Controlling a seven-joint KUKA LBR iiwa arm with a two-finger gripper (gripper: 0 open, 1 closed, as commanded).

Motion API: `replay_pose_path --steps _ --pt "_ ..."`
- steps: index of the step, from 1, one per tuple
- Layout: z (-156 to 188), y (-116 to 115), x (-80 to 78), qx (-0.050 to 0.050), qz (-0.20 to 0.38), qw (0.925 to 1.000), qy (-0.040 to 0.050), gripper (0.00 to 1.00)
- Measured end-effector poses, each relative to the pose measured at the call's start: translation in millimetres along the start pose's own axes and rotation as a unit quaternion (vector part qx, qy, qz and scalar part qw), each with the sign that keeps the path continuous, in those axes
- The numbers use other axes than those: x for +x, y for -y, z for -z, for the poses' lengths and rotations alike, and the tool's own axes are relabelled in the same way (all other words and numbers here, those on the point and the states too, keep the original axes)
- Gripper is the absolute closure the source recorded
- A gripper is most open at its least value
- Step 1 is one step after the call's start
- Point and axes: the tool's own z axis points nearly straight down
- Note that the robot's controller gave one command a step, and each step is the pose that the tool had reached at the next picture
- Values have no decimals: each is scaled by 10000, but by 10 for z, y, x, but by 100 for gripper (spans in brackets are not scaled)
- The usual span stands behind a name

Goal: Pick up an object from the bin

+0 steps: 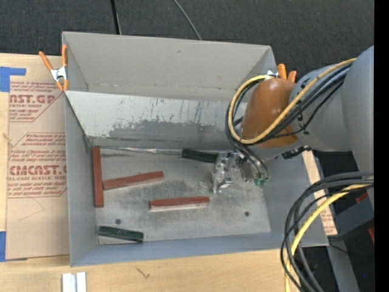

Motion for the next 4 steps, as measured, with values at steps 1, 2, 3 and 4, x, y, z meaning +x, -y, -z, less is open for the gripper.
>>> replay_pose_path --steps 1,2,3,4 --pt "-31 -8 33 -7 2 10000 -54 0" --pt "-31 -8 32 -7 2 10000 -51 0" --pt "-31 -10 36 -6 7 10000 -47 0" --pt "-20 31 127 -8 53 10000 -4 0"
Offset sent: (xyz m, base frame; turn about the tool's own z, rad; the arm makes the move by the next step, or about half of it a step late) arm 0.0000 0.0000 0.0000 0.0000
